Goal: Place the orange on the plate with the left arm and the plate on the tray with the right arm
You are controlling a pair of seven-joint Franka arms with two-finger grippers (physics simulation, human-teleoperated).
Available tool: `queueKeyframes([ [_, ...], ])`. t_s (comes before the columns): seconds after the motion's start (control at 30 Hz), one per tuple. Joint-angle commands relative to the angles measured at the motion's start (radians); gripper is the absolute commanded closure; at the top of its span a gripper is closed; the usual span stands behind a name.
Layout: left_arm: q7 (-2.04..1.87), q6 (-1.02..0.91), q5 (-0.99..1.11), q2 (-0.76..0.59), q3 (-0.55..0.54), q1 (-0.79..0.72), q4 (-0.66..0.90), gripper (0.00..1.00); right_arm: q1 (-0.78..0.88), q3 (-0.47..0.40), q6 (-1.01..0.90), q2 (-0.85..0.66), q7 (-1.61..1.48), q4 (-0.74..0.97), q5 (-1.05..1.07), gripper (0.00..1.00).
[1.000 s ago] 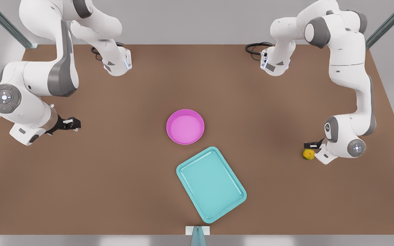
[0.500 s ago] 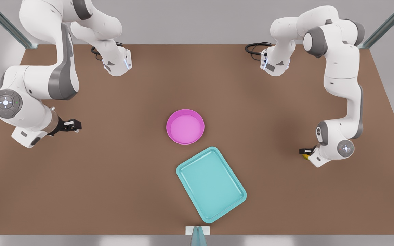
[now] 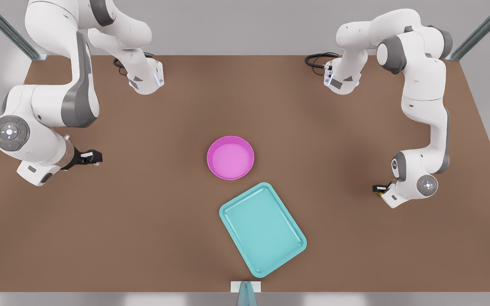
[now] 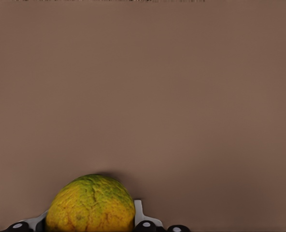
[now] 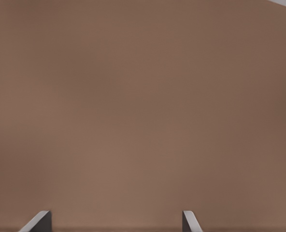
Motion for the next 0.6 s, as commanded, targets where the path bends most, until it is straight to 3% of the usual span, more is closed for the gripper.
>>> queueKeyframes([
  [0.0, 0.022, -0.023, -0.01, -0.011, -0.002, -0.001, 0.002, 0.42, 0.0, 0.0, -0.001, -0.001, -0.003, 0.0, 0.0, 0.0],
  [0.13, -0.101, -0.148, -0.01, -0.057, -0.025, -0.085, 0.054, 0.39, 0.0, 0.0, 0.001, 0.001, -0.003, 0.0, 0.002, 0.0],
  [0.23, -0.441, -0.366, -0.015, -0.106, -0.184, -0.196, 0.194, 0.39, 0.0, 0.0, -0.001, 0.001, -0.003, 0.0, 0.002, 0.0],
  [0.33, -0.791, -0.377, -0.042, -0.057, -0.192, -0.499, 0.293, 0.39, 0.0, 0.0, 0.001, 0.001, -0.005, -0.001, 0.002, 0.0],
  [0.57, -1.09, -0.366, -0.18, 0.041, -0.195, -0.745, 0.474, 0.39, 0.0, -0.005, 0.002, 0.008, -0.005, -0.001, 0.002, 0.0],
])
